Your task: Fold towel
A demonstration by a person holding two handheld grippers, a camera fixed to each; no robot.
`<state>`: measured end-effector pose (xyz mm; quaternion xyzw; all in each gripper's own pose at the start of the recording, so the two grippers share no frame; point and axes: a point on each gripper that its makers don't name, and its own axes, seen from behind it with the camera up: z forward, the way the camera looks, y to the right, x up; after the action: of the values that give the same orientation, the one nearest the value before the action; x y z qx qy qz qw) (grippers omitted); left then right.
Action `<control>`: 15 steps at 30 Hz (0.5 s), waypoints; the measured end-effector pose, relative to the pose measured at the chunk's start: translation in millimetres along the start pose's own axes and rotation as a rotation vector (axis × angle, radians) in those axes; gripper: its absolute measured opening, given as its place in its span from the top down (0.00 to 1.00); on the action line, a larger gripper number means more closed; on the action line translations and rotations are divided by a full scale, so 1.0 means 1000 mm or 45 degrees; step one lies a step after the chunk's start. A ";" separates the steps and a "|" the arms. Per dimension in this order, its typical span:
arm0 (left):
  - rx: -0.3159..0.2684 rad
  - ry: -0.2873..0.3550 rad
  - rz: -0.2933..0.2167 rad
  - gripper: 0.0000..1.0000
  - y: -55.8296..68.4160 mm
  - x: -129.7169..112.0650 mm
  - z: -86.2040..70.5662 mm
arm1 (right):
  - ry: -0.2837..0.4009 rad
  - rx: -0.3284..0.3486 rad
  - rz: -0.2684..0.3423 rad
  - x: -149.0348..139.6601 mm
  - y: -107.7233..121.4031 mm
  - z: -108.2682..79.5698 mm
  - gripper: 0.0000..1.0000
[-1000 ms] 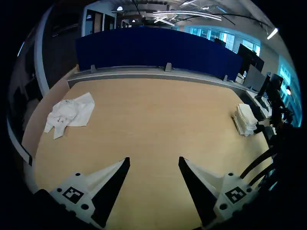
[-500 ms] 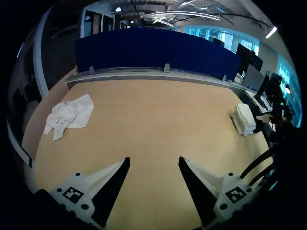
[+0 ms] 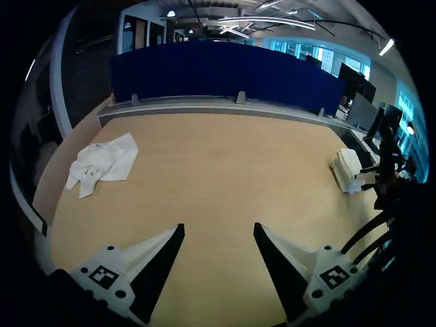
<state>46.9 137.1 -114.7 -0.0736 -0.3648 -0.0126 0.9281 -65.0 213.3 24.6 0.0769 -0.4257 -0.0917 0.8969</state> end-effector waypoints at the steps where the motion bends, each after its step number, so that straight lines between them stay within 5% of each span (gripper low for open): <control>1: 0.001 -0.002 0.001 0.06 0.000 0.000 0.000 | -0.010 0.002 -0.004 -0.004 0.000 0.002 0.05; 6: 0.000 -0.007 0.009 0.06 -0.001 -0.001 0.002 | -0.012 0.011 -0.002 -0.005 0.001 0.005 0.06; 15: -0.001 -0.002 0.002 0.06 0.001 0.003 0.005 | 0.123 -0.005 0.039 0.050 0.015 -0.001 0.06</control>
<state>46.3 138.7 -109.3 -0.0743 -0.3653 -0.0119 0.9278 -32.0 216.6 64.8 0.0728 -0.3827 -0.0750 0.9180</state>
